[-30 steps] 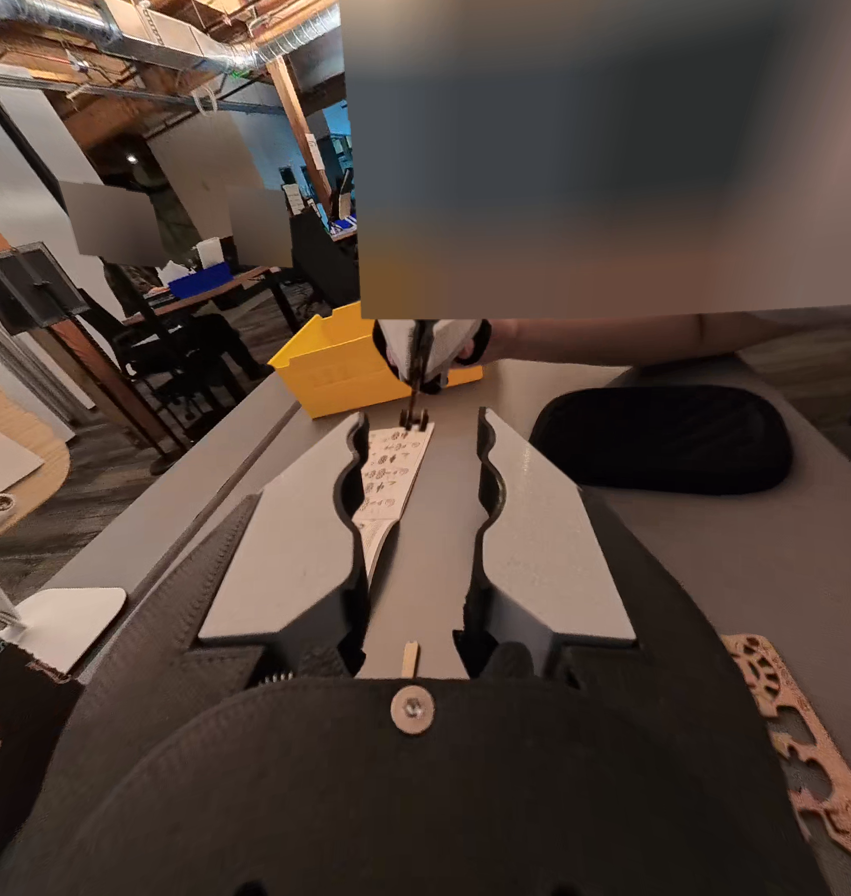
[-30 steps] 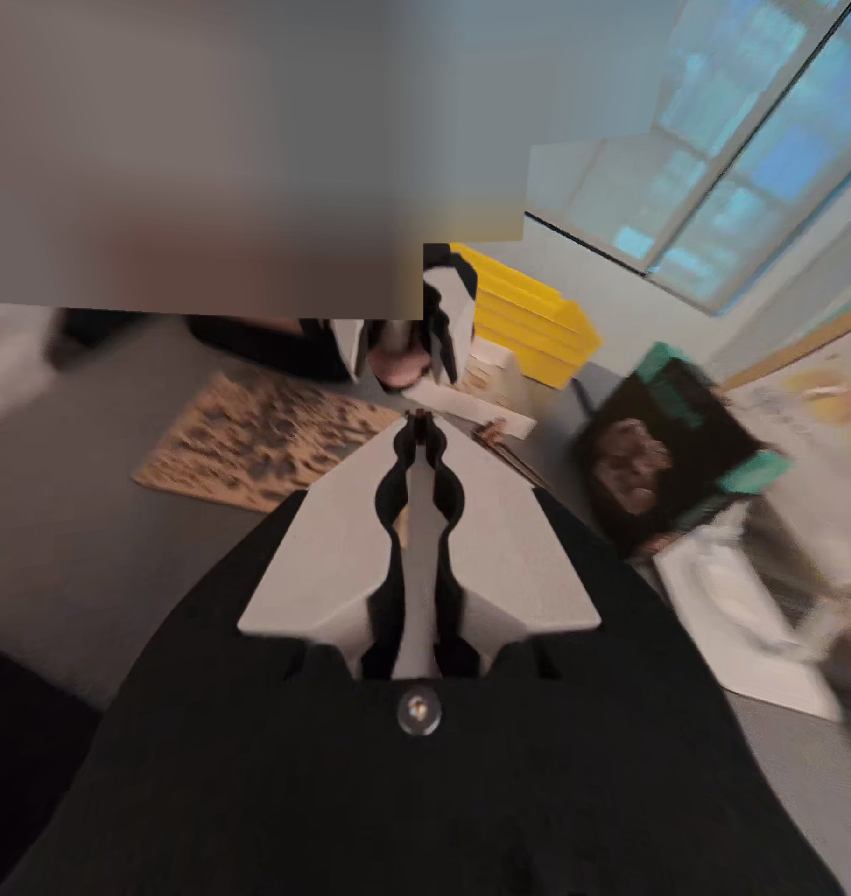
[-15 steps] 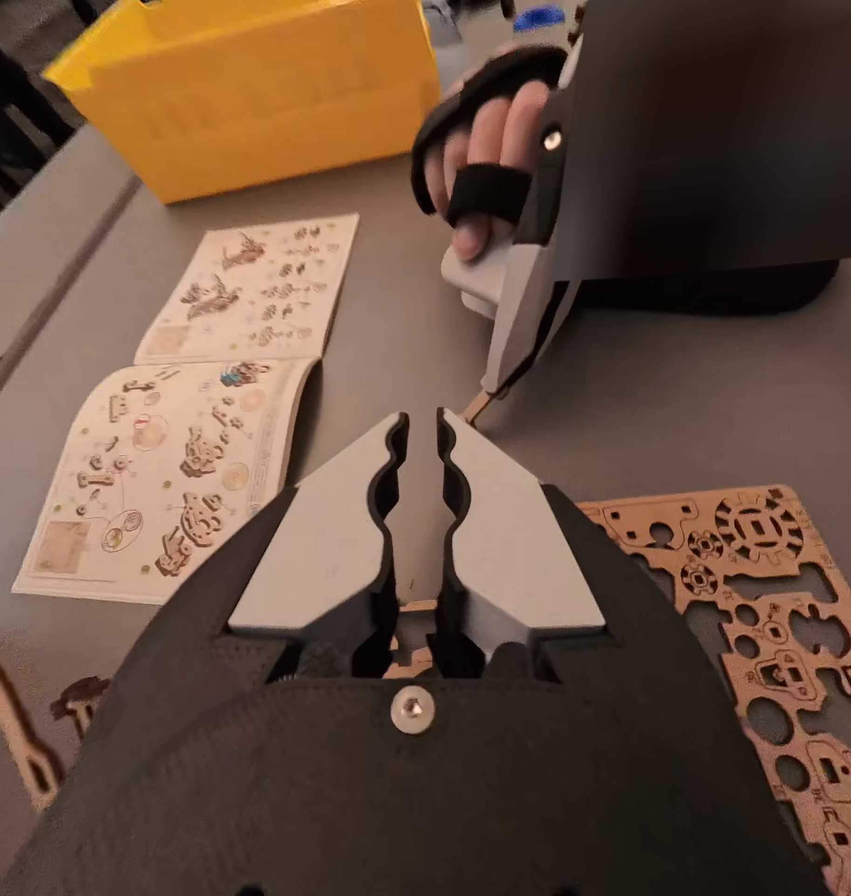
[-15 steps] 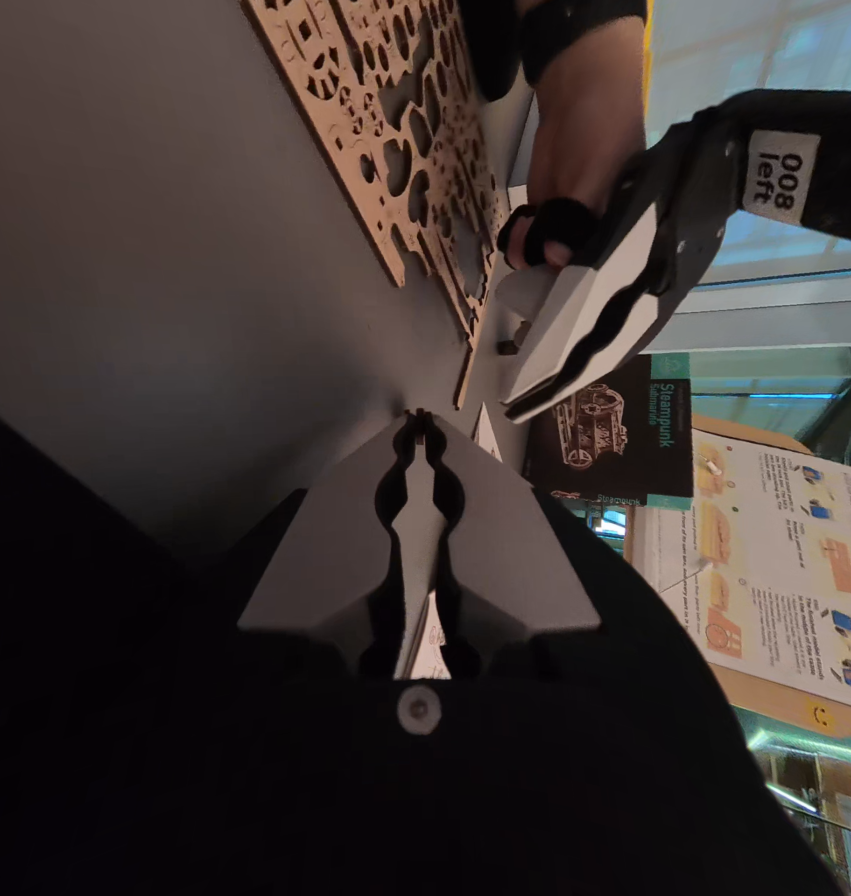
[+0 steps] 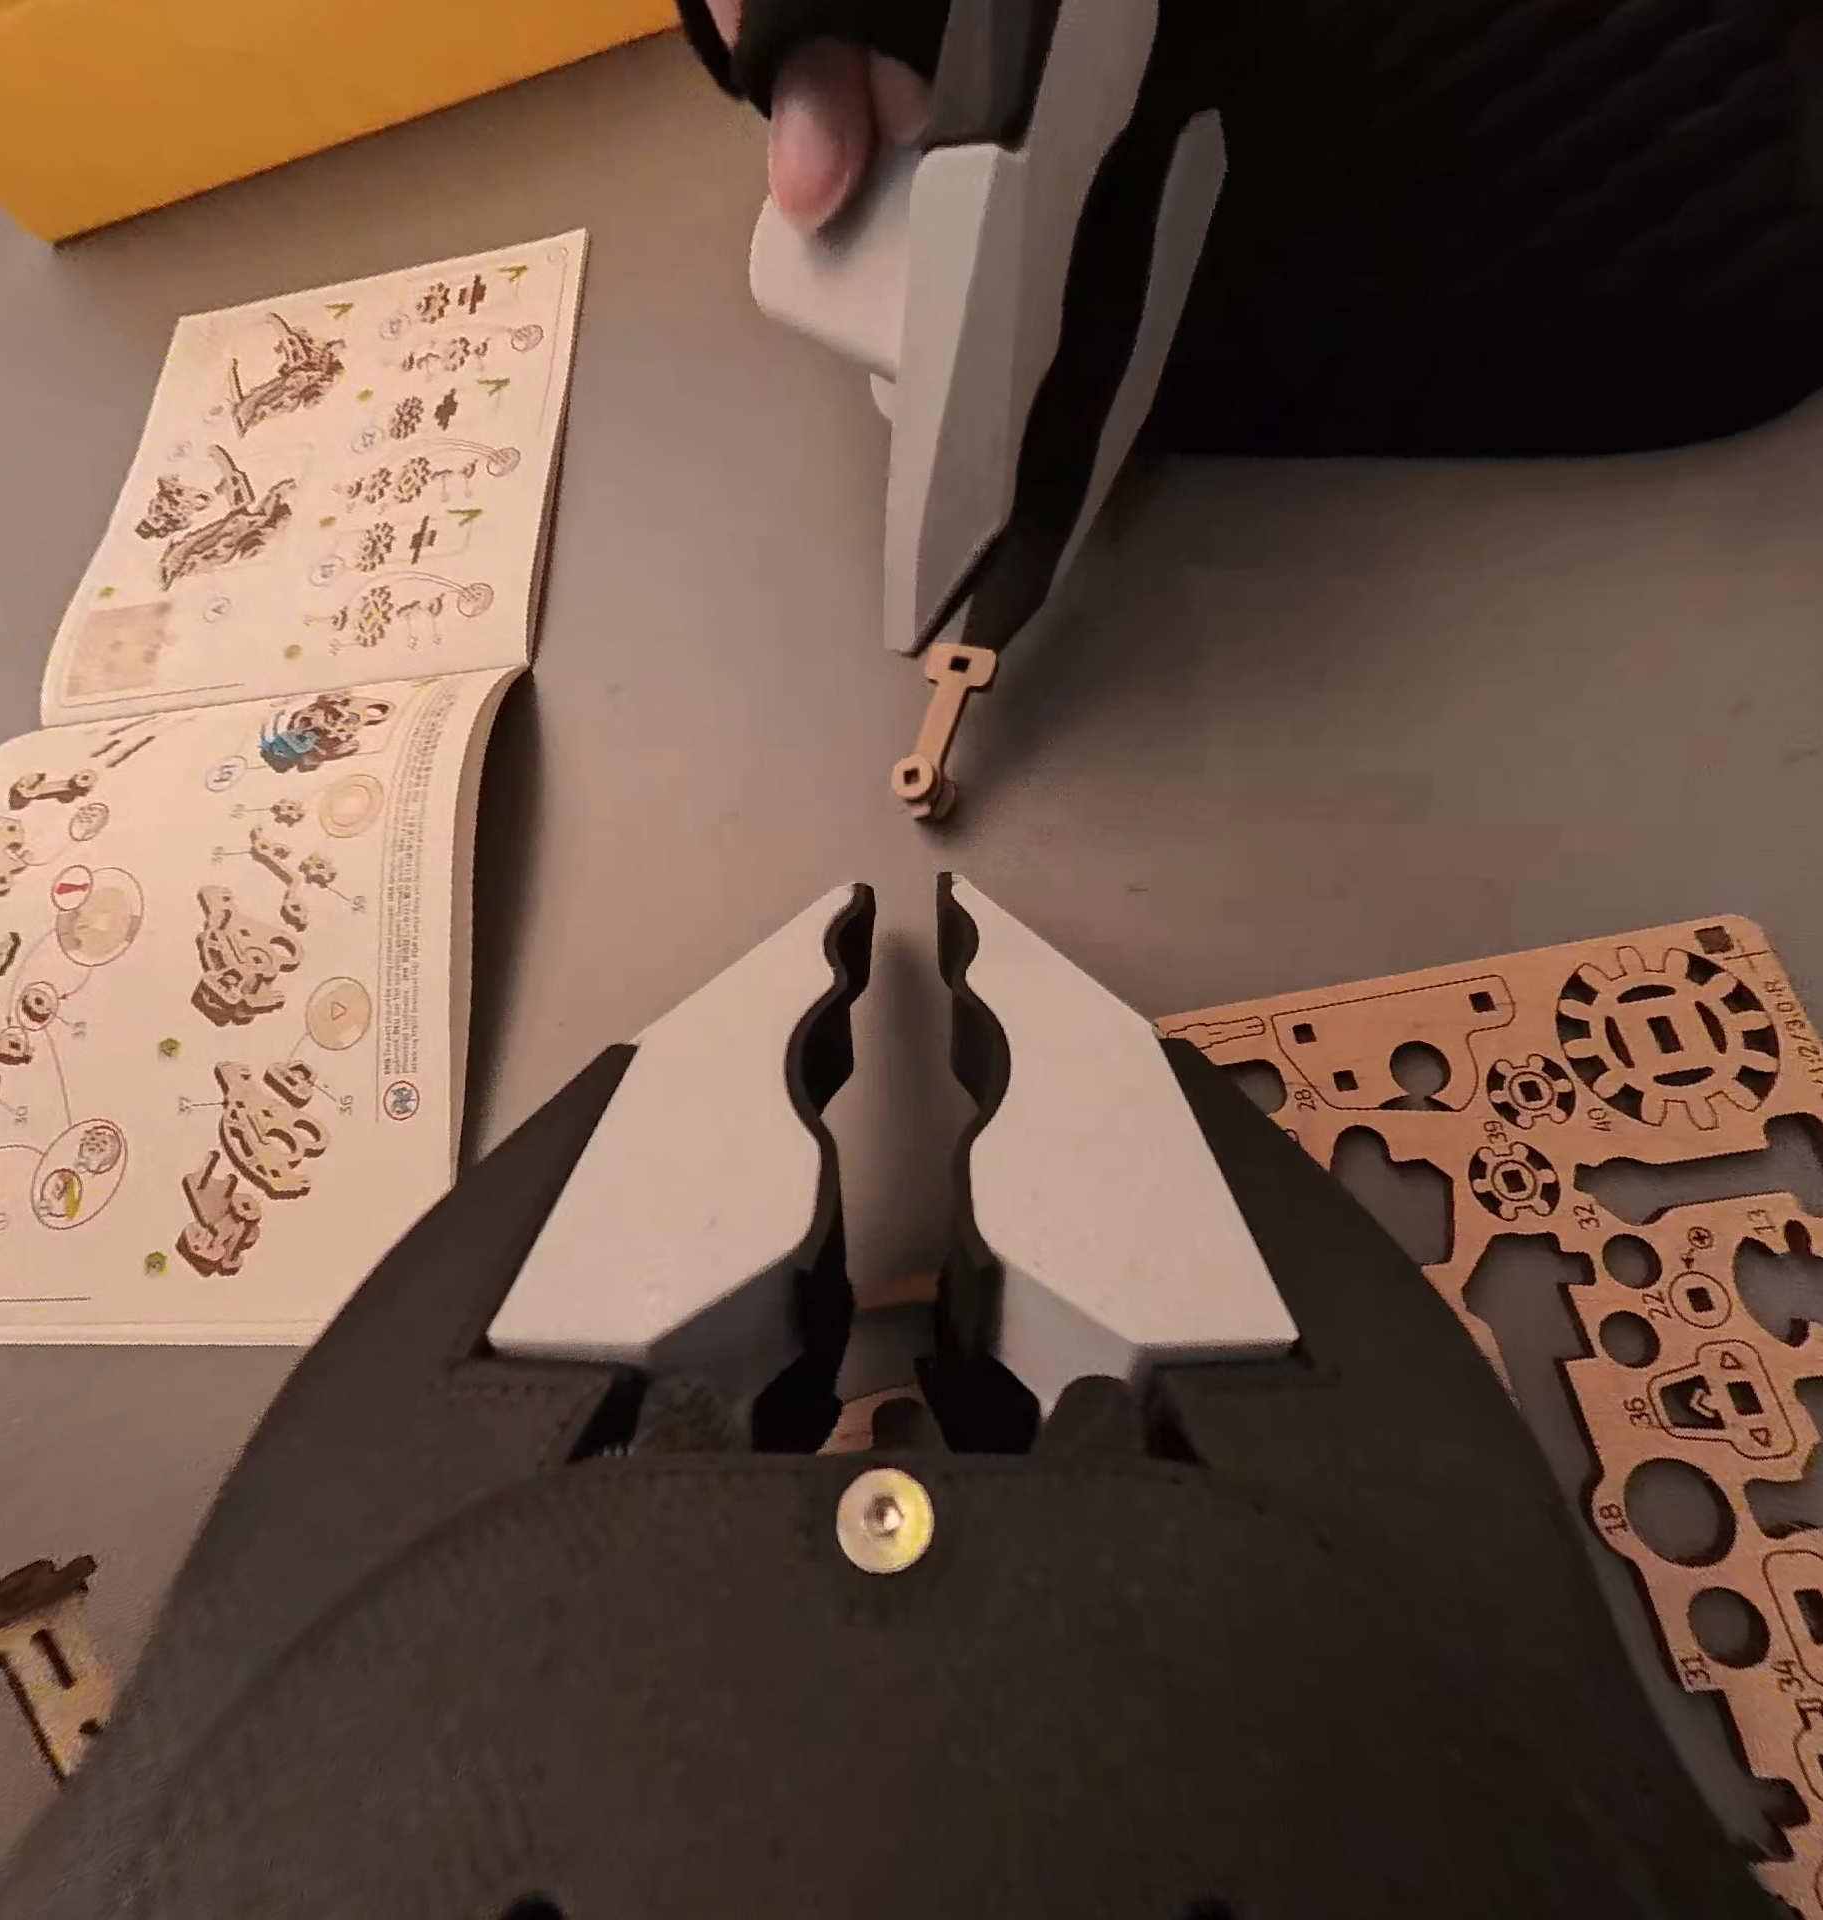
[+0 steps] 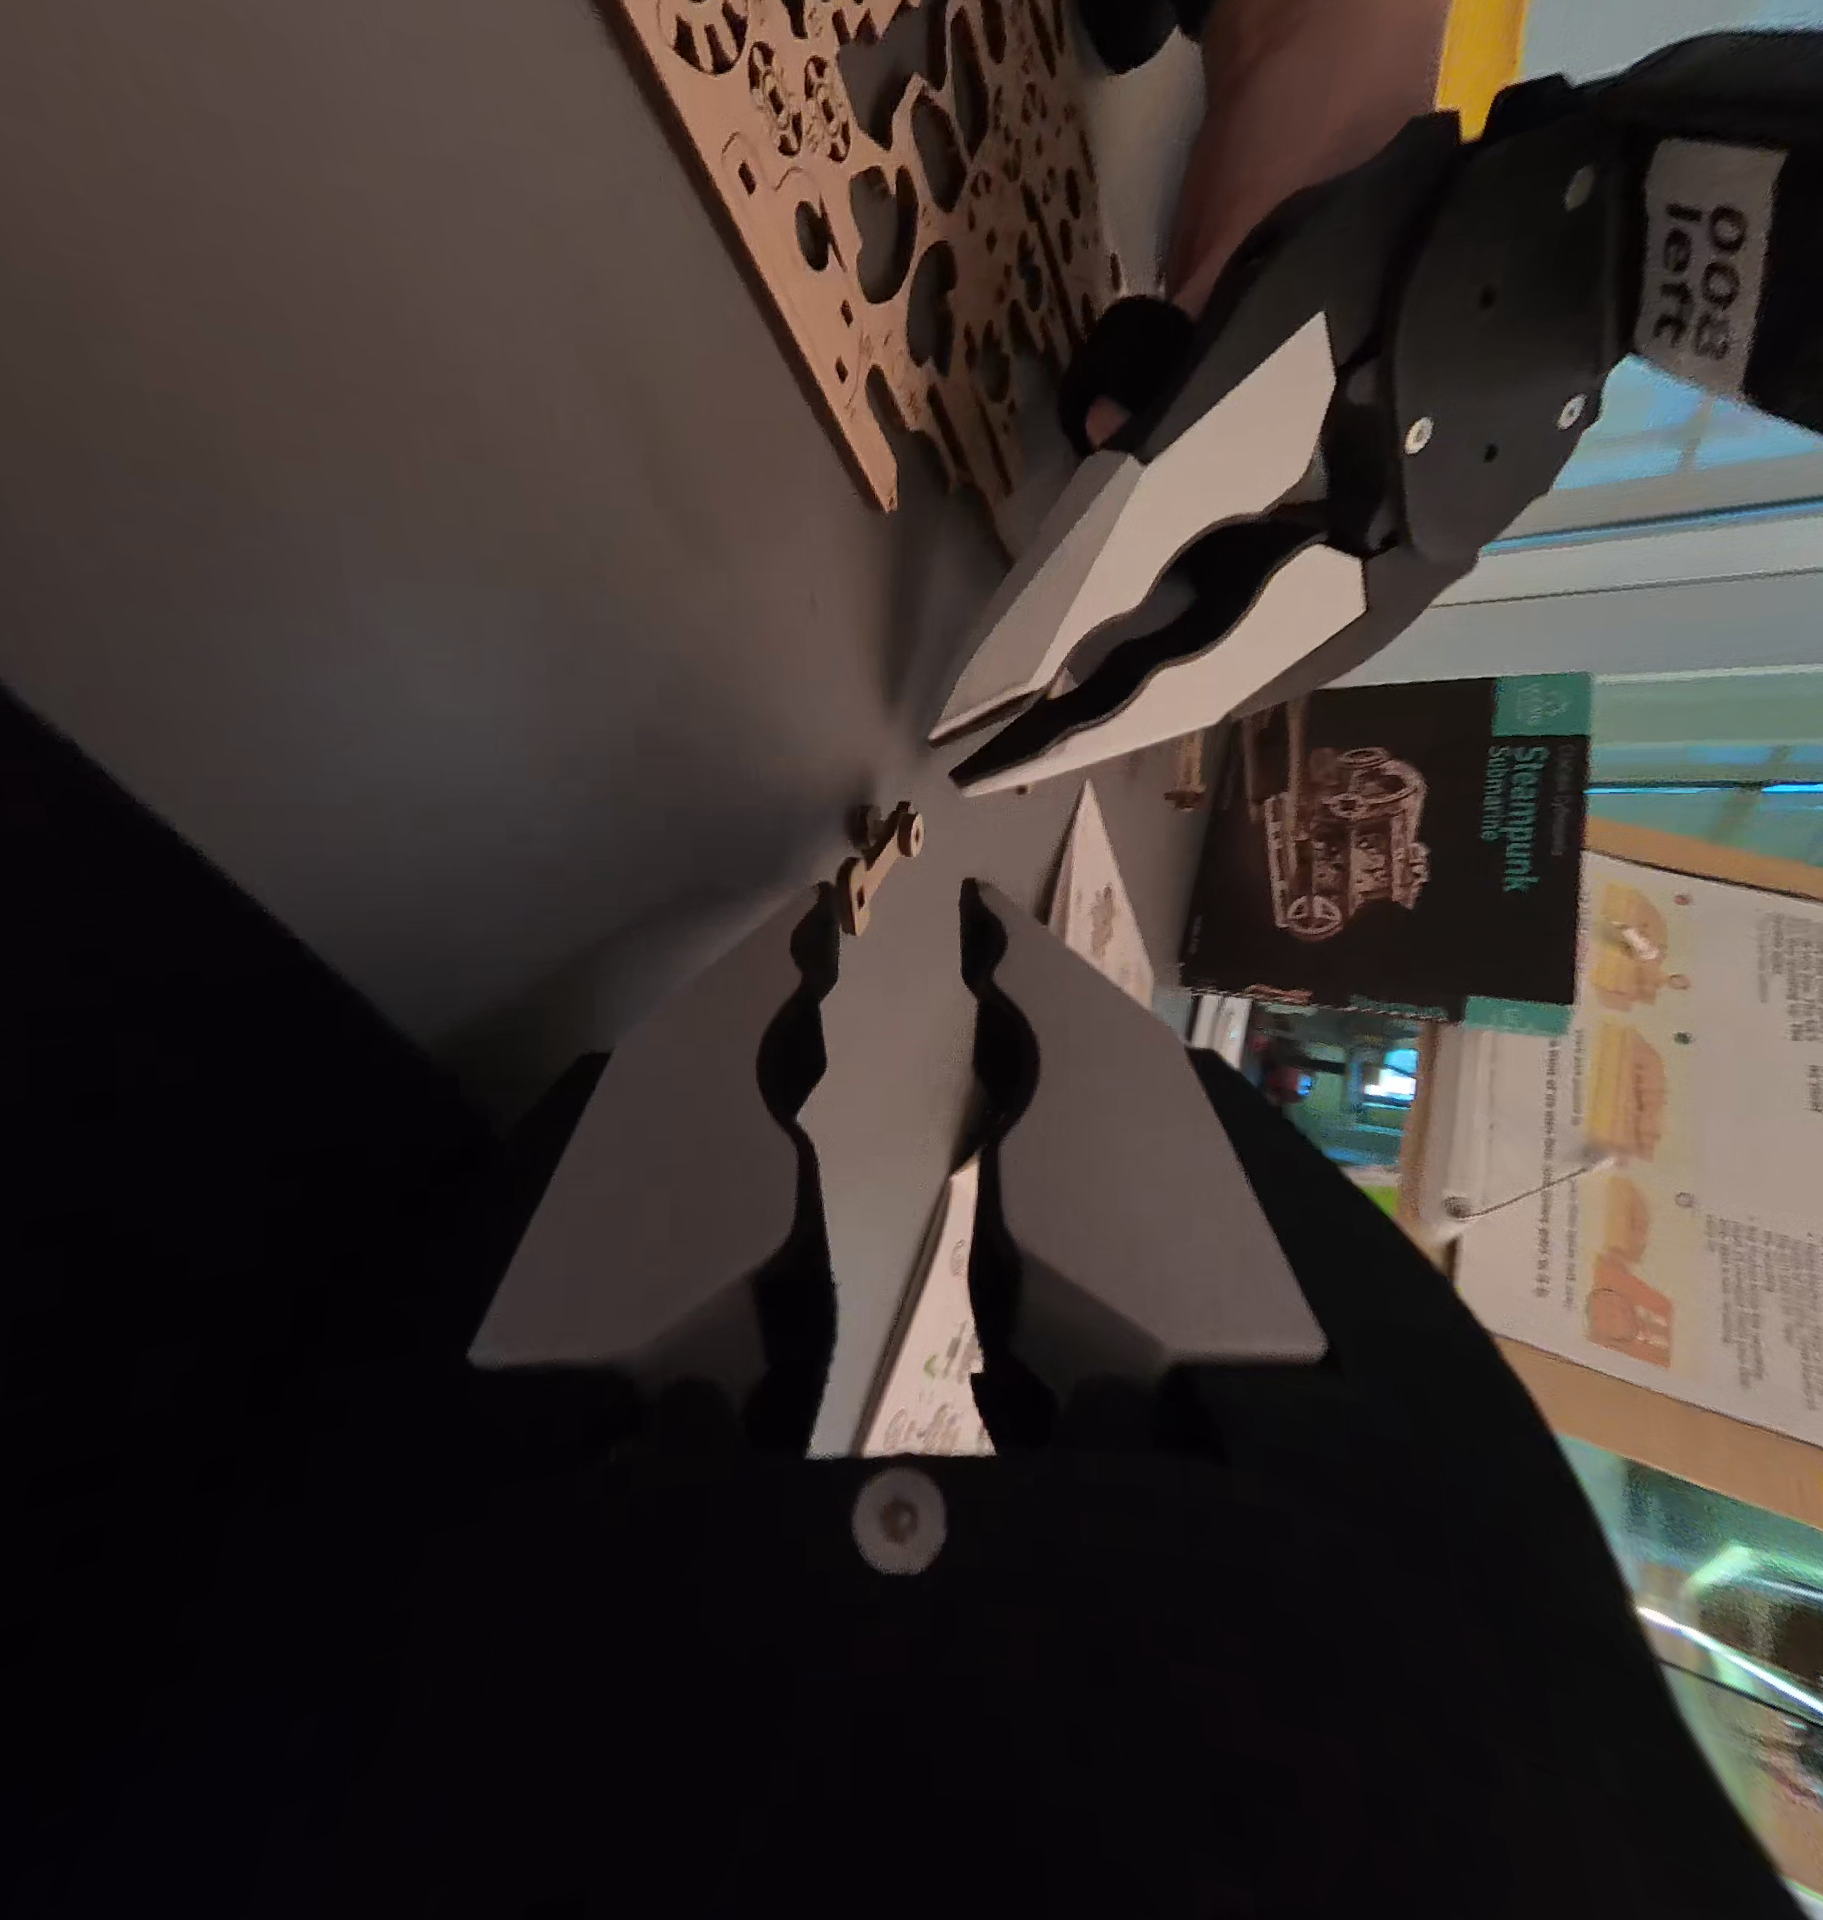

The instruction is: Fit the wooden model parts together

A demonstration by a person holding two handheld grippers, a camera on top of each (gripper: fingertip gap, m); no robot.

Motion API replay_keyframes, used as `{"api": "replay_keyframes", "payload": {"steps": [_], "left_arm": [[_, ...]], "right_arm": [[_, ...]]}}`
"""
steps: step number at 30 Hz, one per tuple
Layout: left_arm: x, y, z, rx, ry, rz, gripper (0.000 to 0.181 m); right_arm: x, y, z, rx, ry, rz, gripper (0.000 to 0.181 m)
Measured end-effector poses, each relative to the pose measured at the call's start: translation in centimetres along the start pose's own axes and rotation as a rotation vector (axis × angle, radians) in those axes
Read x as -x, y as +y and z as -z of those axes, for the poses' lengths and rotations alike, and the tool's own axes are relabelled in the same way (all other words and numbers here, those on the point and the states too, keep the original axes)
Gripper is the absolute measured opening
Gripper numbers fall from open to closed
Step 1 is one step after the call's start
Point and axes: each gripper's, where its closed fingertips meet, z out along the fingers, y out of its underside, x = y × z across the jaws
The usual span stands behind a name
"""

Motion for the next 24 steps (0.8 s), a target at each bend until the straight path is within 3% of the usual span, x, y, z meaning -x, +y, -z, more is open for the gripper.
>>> {"api": "replay_keyframes", "payload": {"steps": [8, 13, 15, 20, 24], "left_arm": [[-0.2, -0.2, -0.1, 0.005, 0.001, 0.015, 0.009], [0.2, -0.3, 0.0, 0.002, -0.031, 0.028, 0.008], [0.4, -0.4, 0.1, -0.003, -0.043, 0.041, 0.007], [0.5, -0.4, 0.3, -0.002, -0.059, 0.047, 0.003], [-0.1, -1.3, -0.2, -0.022, -0.030, 0.053, 0.003]], "right_arm": [[1.1, -1.2, 1.2, -0.093, -0.225, -0.361, 0.021], [-2.2, -1.9, 1.1, -0.244, -0.316, -1.101, 0.000], [-2.3, -2.2, 0.8, -0.277, -0.370, -1.262, 0.000], [-2.5, -0.7, 0.2, -0.177, -0.234, -1.180, 0.000], [-1.1, -0.2, -0.8, -0.092, -0.275, -1.099, 0.000]]}}
